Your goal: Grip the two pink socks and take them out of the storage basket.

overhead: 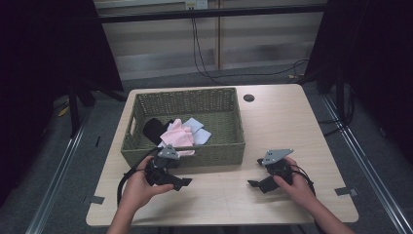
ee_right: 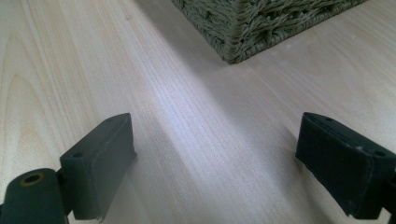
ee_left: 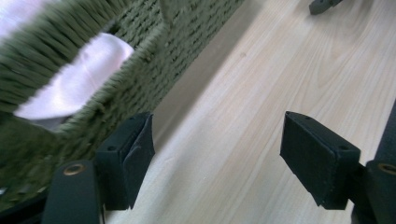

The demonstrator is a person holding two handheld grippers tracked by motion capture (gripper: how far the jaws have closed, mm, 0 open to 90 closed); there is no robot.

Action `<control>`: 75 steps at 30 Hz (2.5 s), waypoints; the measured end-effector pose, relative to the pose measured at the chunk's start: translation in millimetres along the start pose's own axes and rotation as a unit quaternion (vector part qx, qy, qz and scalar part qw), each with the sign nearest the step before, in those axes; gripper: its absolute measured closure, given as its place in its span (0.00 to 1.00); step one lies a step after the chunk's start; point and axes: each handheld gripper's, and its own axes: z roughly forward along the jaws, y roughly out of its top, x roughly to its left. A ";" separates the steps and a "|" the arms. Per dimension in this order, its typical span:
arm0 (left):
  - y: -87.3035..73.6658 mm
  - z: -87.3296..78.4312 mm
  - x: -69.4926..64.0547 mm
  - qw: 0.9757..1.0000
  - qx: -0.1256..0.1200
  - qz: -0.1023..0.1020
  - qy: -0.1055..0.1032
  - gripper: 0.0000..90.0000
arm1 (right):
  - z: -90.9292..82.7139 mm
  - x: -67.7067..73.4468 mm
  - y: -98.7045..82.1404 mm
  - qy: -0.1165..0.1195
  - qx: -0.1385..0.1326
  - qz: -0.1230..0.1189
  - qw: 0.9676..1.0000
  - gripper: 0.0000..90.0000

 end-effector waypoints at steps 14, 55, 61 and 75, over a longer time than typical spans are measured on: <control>26.6 -16.3 6.6 1.000 0.011 -0.009 -0.012 0.29 | 0.0 0.0 0.0 0.000 0.000 0.000 1.000 0.12; 82.5 -44.7 64.8 0.998 0.045 -0.053 0.009 0.29 | 0.1 0.1 0.1 0.000 -0.001 0.002 1.000 0.12; 86.9 -39.9 74.7 0.997 0.051 -0.063 0.018 0.30 | 0.1 0.1 0.0 0.000 -0.001 0.001 1.000 0.12; 89.8 -18.2 105.8 0.991 0.089 -0.087 0.054 0.33 | 0.2 -0.1 0.1 0.000 -0.002 0.000 1.000 0.12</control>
